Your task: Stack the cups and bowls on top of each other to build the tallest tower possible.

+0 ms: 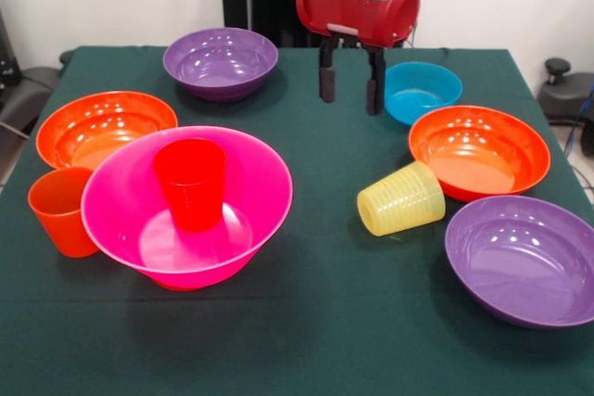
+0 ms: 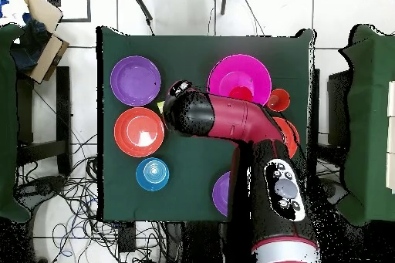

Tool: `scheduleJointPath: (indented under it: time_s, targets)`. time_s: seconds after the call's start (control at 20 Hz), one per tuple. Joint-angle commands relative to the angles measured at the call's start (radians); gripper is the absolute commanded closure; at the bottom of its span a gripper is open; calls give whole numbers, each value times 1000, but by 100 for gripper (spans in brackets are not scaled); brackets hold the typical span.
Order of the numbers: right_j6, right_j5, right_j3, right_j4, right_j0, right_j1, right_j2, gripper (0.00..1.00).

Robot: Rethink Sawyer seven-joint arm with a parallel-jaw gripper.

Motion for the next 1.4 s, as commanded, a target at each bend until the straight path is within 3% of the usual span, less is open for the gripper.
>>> scheduleJointPath:
  time_s: [0.05,0.4,1.05,1.4]
  targets:
    - [-114,-38,-55,-122,17,104,86,0]
    - [-81,-111,-92,-154,56,162,100,0]
    - [-48,6,-183,-175,152,194,34,0]
    - [-17,-19,-208,-200,208,226,-43,0]
